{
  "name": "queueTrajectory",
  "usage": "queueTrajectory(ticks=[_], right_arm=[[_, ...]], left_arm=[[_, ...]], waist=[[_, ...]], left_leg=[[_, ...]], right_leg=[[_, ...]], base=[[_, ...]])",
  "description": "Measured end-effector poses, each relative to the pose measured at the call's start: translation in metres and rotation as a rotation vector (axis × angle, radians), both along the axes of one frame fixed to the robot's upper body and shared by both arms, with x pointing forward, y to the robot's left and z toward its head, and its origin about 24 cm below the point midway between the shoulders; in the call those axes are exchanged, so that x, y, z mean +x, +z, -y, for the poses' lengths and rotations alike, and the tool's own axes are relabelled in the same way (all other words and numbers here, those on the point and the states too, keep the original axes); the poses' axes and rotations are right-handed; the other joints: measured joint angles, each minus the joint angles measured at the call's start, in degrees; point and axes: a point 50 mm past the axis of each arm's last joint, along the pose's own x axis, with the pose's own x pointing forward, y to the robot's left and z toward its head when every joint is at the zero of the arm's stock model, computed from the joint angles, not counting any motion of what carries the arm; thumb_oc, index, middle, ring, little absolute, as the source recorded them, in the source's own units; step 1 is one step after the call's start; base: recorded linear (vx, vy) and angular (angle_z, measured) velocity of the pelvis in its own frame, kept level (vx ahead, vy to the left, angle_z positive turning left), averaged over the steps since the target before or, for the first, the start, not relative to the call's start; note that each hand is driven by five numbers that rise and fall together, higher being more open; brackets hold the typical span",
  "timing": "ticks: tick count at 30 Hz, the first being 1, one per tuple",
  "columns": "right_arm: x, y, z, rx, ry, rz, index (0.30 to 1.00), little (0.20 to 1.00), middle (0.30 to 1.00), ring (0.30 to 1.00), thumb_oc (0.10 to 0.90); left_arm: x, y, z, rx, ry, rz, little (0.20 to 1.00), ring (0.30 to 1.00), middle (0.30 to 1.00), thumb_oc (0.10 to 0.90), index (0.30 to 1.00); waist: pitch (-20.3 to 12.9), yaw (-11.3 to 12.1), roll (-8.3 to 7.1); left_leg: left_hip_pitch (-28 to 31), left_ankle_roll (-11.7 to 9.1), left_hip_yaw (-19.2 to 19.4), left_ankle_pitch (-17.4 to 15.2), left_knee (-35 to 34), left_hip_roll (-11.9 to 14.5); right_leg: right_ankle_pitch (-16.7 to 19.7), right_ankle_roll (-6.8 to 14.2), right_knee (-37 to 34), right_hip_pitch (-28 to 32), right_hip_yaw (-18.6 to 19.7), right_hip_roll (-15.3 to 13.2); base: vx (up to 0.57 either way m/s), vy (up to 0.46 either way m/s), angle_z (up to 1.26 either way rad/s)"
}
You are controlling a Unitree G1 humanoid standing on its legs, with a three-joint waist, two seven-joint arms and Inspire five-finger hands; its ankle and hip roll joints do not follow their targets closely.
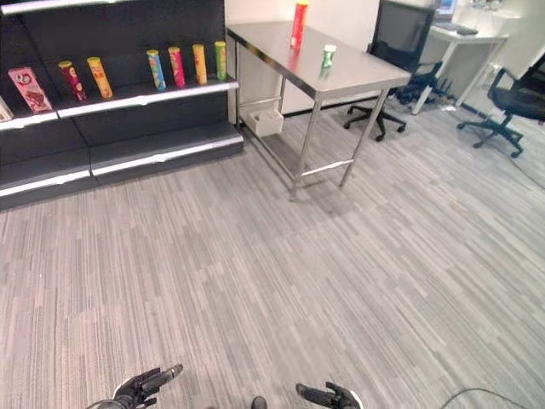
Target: Put the goods on the table back onto the shelves and tidy them up.
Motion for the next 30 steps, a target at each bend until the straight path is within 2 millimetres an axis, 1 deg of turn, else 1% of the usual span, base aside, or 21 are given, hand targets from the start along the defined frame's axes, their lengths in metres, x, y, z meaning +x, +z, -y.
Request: queueTrajectory(ticks=[2, 6, 12, 15, 16, 17, 18, 19, 21, 22, 23, 24, 25, 26, 27, 28, 29, 30], right_arm=[[-0.002, 0.0, 0.0, 0.001, 0.001, -0.004, 0.9, 0.9, 0.9, 0.9, 0.8], [0.001, 0.0, 0.0, 0.0, 0.002, 0.002, 0.9, 0.9, 0.9, 0.9, 0.8], [0.0, 0.0, 0.0, 0.0, 0.002, 0.0, 0.9, 0.9, 0.9, 0.9, 0.8], [0.007, 0.002, -0.001, 0.0, 0.008, 0.016, 0.9, 0.9, 0.9, 0.9, 0.8], [0.016, 0.004, -0.002, 0.0, 0.023, 0.036, 0.9, 0.9, 0.9, 0.9, 0.8], [0.026, 0.006, -0.003, -0.003, 0.036, 0.058, 0.9, 0.9, 0.9, 0.9, 0.8], [0.029, 0.007, -0.003, -0.003, 0.039, 0.065, 0.9, 0.9, 0.9, 0.9, 0.8], [0.033, 0.008, -0.003, -0.002, 0.042, 0.075, 0.9, 0.9, 0.9, 0.9, 0.8], [0.041, 0.011, -0.004, -0.003, 0.047, 0.096, 0.9, 0.9, 0.9, 0.9, 0.8], [0.045, 0.012, -0.003, -0.006, 0.049, 0.105, 0.9, 0.9, 0.9, 0.9, 0.8], [0.048, 0.014, -0.002, -0.009, 0.051, 0.111, 0.9, 0.9, 0.9, 0.9, 0.8], [0.049, 0.014, -0.002, -0.01, 0.053, 0.114, 0.9, 0.9, 0.9, 0.9, 0.8], [0.051, 0.015, -0.003, -0.011, 0.059, 0.117, 0.9, 0.9, 0.9, 0.9, 0.8], [0.055, 0.016, -0.003, -0.015, 0.062, 0.127, 0.9, 0.9, 0.9, 0.9, 0.8], [0.062, 0.019, -0.003, -0.016, 0.064, 0.145, 0.9, 0.9, 0.9, 0.9, 0.8], [0.064, 0.02, -0.002, -0.017, 0.065, 0.153, 0.9, 0.9, 0.9, 0.9, 0.8], [0.062, 0.021, 0.001, -0.029, 0.08, 0.15, 0.9, 0.9, 0.9, 0.9, 0.8], [0.064, 0.023, 0.005, -0.041, 0.084, 0.154, 0.9, 0.9, 0.9, 0.9, 0.8]], left_arm=[[-0.003, -0.001, 0.0, 0.001, 0.002, -0.006, 0.9, 0.9, 0.9, 0.8, 0.9], [-0.002, 0.0, 0.0, 0.0, 0.003, -0.004, 0.9, 0.9, 0.9, 0.8, 0.9], [-0.004, -0.001, 0.0, 0.0, 0.004, -0.009, 0.9, 0.9, 0.9, 0.8, 0.9], [-0.001, 0.0, -0.001, 0.002, 0.002, -0.002, 0.9, 0.9, 0.9, 0.8, 0.9], [0.011, 0.004, -0.003, 0.008, -0.003, 0.029, 0.9, 0.9, 0.9, 0.8, 0.9], [0.017, 0.006, -0.004, 0.003, 0.008, 0.045, 0.9, 0.9, 0.9, 0.8, 0.9], [0.017, 0.006, -0.003, -0.003, 0.018, 0.047, 0.9, 0.9, 0.9, 0.8, 0.9], [0.019, 0.007, -0.003, -0.006, 0.021, 0.057, 0.9, 0.9, 0.9, 0.8, 0.9], [0.028, 0.01, -0.002, -0.011, 0.02, 0.089, 0.9, 0.9, 0.9, 0.8, 0.9], [0.037, 0.013, -0.002, -0.018, 0.034, 0.115, 0.9, 0.9, 0.9, 0.8, 0.9], [0.044, 0.016, -0.003, -0.025, 0.049, 0.139, 0.9, 0.9, 0.9, 0.8, 0.9], [0.048, 0.018, -0.003, -0.026, 0.061, 0.16, 0.9, 0.9, 0.9, 0.8, 0.9], [0.052, 0.02, -0.004, -0.025, 0.065, 0.176, 0.9, 0.9, 0.9, 0.8, 0.9], [0.057, 0.021, -0.003, -0.019, 0.052, 0.18, 0.9, 0.9, 0.9, 0.8, 0.9], [0.055, 0.019, 0.0, -0.026, 0.037, 0.169, 0.9, 0.9, 0.9, 0.8, 0.9], [0.055, 0.019, 0.002, -0.027, 0.031, 0.166, 0.9, 0.9, 0.9, 0.8, 0.9], [0.053, 0.018, 0.004, -0.019, -0.003, 0.154, 0.9, 0.9, 0.9, 0.8, 0.9], [0.052, 0.017, 0.006, -0.012, -0.036, 0.146, 0.9, 0.9, 0.9, 0.8, 0.9]], waist=[[0.1, 0.0, 0.13], [0.56, 0.0, -0.5], [1.15, 0.03, 0.3], [1.82, 0.07, 0.06], [3.53, 0.22, -0.57], [5.12, 0.25, -0.73], [5.64, 0.27, -0.72], [6.67, 0.34, -0.96], [8.81, 0.5, -2.22], [9.84, 1.18, -2.71], [10.76, 1.8, -2.93], [10.81, 1.98, -2.98], [10.86, 2.18, -3.03], [10.96, 2.01, -3.27], [10.96, 1.73, -3.27], [10.93, 1.81, -3.06], [10.67, 1.86, -2.22], [10.05, 1.87, -0.93]], left_leg=[[0.02, 0.0, -0.05, 0.0, 0.0, 0.11], [-0.06, -0.31, -0.07, 0.18, -0.05, 0.23], [-0.33, -0.39, -0.07, 0.23, -0.02, 0.4], [-1.43, -0.71, -0.2, 0.22, 0.57, 0.52], [-3.92, -1.74, -0.43, -0.5, 3.15, 0.43], [-5.23, -2.13, -0.73, -0.75, 4.71, 0.49], [-5.89, -2.65, -0.88, -1.07, 5.99, 0.53], [-7.45, -3.41, -1.1, -1.57, 9.11, 0.34], [-14.35, -4.74, -1.82, -1.51, 21.17, -0.95], [-19.23, -6.39, -1.77, -0.39, 28.79, -1.38], [-22.34, -8.47, -1.78, 0.99, 34.37, -1.4], [-24.6, -8.73, -1.58, 1.06, 37.71, -1.05], [-25.7, -7.9, -0.91, 0.36, 38.24, -0.54], [-25.68, -7.24, 0.18, -0.12, 32.06, 0.28], [-24.32, -7.52, 1.27, 0.37, 21.29, 1.32], [-23.35, -8.02, 1.29, 1.33, 14.07, 1.75], [-22.43, -9.94, 1.43, 2.81, 6.83, 2.87], [-22.41, -11.19, 1.55, 3.06, -0.94, 4.23]], right_leg=[[-0.01, 0.0, 0.0, 0.04, 0.0, 0.1], [-0.4, 0.52, -0.01, -0.06, 0.04, 0.18], [-0.4, 0.48, -0.02, -0.34, 0.04, 0.33], [-0.5, 0.37, -0.01, -1.19, -0.02, 0.46], [-0.47, 0.06, 0.0, -2.27, -0.01, 0.36], [-0.26, -0.43, 0.0, -2.73, -0.29, 0.41], [-0.36, -0.59, 0.0, -2.74, -0.4, 0.45], [-0.56, -0.88, 0.0, -2.6, -0.42, 0.31], [-1.01, -1.99, 0.47, -2.97, -0.21, -0.68], [-1.05, -2.85, 1.2, -3.74, -0.29, -1.26], [-0.88, -3.36, 1.78, -4.07, -0.43, -1.46], [-1.0, -3.99, 1.54, -3.93, -0.62, -1.46], [-1.21, -4.25, 1.16, -3.47, -0.95, -1.35], [-1.4, -4.48, 0.48, -2.86, -1.41, -1.58], [-1.56, -4.51, 0.45, -2.75, -1.17, -1.62], [-1.57, -4.49, 0.4, -2.31, -1.1, -1.34], [-1.84, -4.03, 0.41, -1.95, -0.57, -0.6], [-2.2, -3.6, 0.35, -2.08, -0.07, 0.7]], base=[[0.0, 0.0, 0.0], [0.0, -0.044, 0.01], [0.02, -0.048, 0.0], [-0.03, -0.143, 0.04], [-0.01, -0.167, 0.13], [-0.01, -0.169, 0.13], [-0.03, -0.156, 0.13], [-0.03, -0.126, 0.18], [0.02, -0.125, 0.31], [0.11, -0.091, 0.26], [0.18, -0.063, 0.15], [0.13, -0.028, 0.07], [0.33, 0.001, 0.16], [0.54, 0.063, 0.11], [0.67, 0.087, 0.06], [0.58, 0.105, -0.02], [0.45, 0.093, -0.02], [0.5, 0.115, -0.07]])
